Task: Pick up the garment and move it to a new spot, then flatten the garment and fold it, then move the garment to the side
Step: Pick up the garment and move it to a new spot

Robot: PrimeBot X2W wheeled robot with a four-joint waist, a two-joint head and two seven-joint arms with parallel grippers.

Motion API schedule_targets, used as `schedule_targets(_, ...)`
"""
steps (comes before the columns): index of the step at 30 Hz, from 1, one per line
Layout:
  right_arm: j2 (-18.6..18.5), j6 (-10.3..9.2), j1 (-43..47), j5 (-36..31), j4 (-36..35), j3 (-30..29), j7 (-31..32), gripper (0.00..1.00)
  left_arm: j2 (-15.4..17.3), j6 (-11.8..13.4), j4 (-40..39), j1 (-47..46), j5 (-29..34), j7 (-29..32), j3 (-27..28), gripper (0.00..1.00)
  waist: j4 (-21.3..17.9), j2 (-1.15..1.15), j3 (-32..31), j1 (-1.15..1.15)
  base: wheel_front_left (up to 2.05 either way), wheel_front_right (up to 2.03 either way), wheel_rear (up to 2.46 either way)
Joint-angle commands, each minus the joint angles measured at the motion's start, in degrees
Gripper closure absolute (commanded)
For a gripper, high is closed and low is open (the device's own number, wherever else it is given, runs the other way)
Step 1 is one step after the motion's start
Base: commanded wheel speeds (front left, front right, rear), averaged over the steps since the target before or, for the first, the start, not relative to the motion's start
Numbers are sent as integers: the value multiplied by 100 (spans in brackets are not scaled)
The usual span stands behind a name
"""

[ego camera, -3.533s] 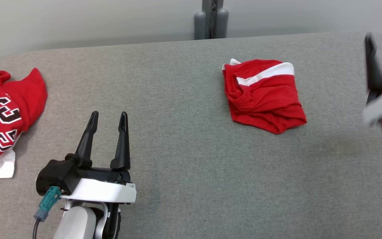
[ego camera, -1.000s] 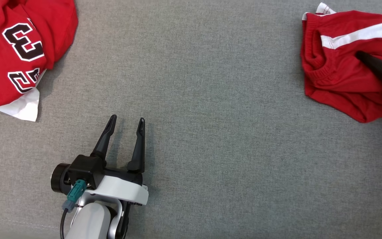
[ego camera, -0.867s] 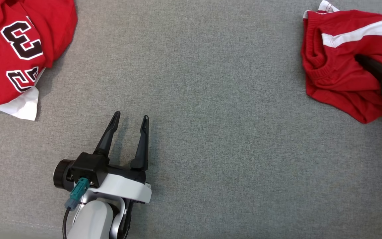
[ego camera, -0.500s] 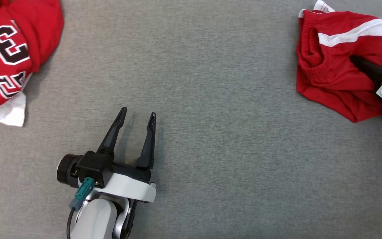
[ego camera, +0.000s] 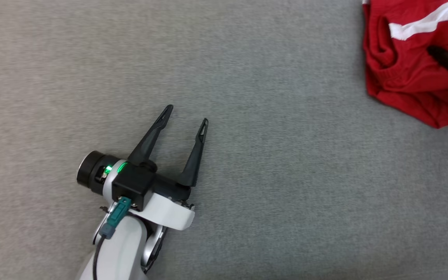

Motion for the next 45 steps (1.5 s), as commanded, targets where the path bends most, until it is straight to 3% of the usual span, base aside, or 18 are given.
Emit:
schedule_targets(1,-109,2,-129,-30,27,64,-101,100,23,-69,-10,-123,138,3,-77,0,-305,0,261,0,0,0,0)
schedule_targets(9,-492,2,-331,-328,189,555,-483,100,54,-218,104,-173,360,19,-471,0,-675,0,459,0,0,0,0)
schedule_targets(18,-900,1,-752,-961,673,1141,-1105,100,217,-233,199,-135,391,46,-435,0,-909,0,638,0,0,0,0)
schedule_targets(28,-935,1,-1551,-1862,1444,1746,-2012,100,315,-223,258,-151,375,66,-298,0,-791,0,818,0,0,0,0)
schedule_targets(35,-849,1,-1915,-2126,2055,2026,-2193,100,374,-193,269,-110,362,71,-193,0,-694,0,882,0,0,0,0)
schedule_targets(36,-822,1,-1955,-2159,2152,2044,-2229,71,373,-190,274,-110,359,71,-184,0,-688,0,883,0,0,0,0)
schedule_targets(37,-778,1,-1978,-2152,2238,2054,-2261,57,371,-190,281,-110,352,71,-175,0,-684,0,878,0,0,0,0)
schedule_targets(38,-723,1,-1989,-2107,2314,2044,-2269,0,363,-190,290,-110,344,71,-169,0,-680,0,869,0,0,0,0)
schedule_targets(45,-652,1,-2198,-2157,2526,2253,-2491,0,296,-192,314,-101,332,71,-226,0,-656,0,723,0,0,0,0)
